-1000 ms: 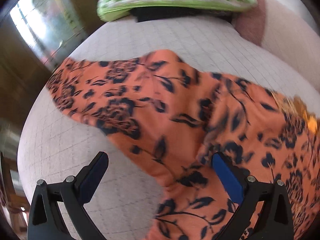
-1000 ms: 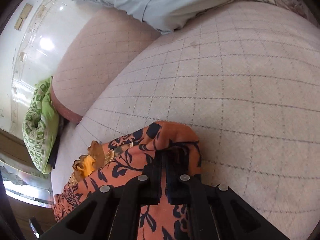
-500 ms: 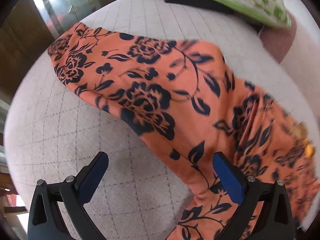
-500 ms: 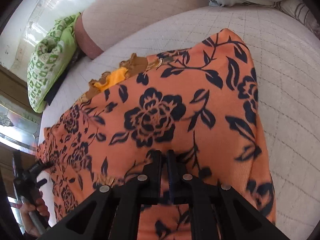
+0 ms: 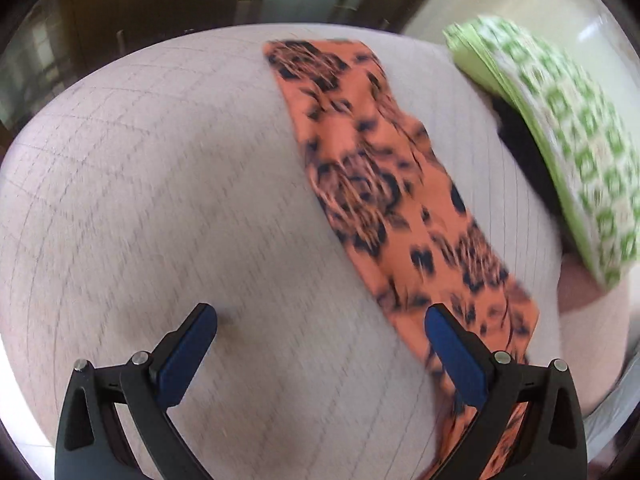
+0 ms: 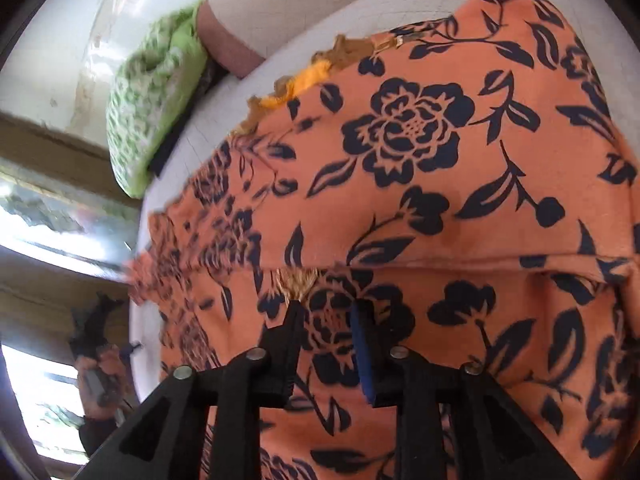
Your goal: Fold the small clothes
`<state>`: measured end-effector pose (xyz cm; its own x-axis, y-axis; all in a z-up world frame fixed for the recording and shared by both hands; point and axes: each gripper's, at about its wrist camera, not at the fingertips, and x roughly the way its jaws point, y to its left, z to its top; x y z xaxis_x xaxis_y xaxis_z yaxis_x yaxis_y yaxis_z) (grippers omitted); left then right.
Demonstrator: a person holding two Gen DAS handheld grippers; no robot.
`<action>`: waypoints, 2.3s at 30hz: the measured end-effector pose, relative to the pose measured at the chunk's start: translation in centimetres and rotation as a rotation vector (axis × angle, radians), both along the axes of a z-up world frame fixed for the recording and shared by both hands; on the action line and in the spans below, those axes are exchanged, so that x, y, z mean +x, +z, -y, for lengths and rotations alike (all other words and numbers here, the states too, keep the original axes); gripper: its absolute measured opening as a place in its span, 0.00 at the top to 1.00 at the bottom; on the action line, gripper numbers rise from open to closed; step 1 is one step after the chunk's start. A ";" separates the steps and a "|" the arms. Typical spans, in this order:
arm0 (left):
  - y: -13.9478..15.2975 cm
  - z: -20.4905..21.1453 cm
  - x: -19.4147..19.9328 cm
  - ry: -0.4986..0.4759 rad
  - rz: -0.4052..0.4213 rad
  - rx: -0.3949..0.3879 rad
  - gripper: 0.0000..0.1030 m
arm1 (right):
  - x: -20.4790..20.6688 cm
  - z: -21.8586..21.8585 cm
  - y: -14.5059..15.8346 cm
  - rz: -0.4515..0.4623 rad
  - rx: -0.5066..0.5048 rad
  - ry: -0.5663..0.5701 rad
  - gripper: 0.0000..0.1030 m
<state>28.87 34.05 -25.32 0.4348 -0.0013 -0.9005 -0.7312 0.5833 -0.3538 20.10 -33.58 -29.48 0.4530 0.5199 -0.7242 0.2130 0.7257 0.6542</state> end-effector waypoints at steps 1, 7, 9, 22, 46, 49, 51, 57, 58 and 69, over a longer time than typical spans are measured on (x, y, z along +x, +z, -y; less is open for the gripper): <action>0.0 -0.2 0.1 -0.001 0.007 -0.012 0.00 | 0.0 0.3 -0.2 -0.006 0.020 0.000 0.73; -0.6 -2.9 3.2 -0.065 0.026 0.007 0.00 | -0.1 1.2 -0.8 -0.017 0.094 -0.018 0.73; -0.3 -3.6 4.0 -0.067 0.050 0.016 0.00 | -0.1 1.2 -0.8 -0.017 0.083 -0.011 0.73; -2.6 -8.2 9.8 -0.059 0.217 -0.048 0.89 | 0.7 0.4 -0.1 -0.018 0.023 0.014 0.73; 12.3 27.5 7.4 -0.832 0.544 0.271 0.93 | -1.2 5.2 5.9 0.169 -0.136 -0.176 0.73; 10.4 34.8 5.8 -1.009 0.513 0.290 0.88 | -1.9 7.4 6.8 0.199 -0.160 -0.240 0.73; 7.9 39.0 5.3 -1.189 0.415 0.266 0.57 | -2.4 8.9 7.1 0.217 -0.168 -0.281 0.73; 6.4 41.1 5.4 -1.313 0.344 0.400 0.42 | -2.3 11.7 7.5 0.226 -0.194 -0.354 0.73; 7.5 40.0 5.4 -1.292 0.388 0.370 0.38 | -2.2 11.7 7.6 0.230 -0.199 -0.347 0.73; 5.9 26.7 12.6 -0.876 0.251 -0.008 0.12 | -0.5 7.0 8.2 0.267 -0.277 -0.230 0.48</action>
<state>41.52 7.35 -19.39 0.4585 -0.4291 -0.7783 0.0719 0.8908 -0.4487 19.60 -40.56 -21.32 0.7242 0.1865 -0.6639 0.2391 0.8351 0.4954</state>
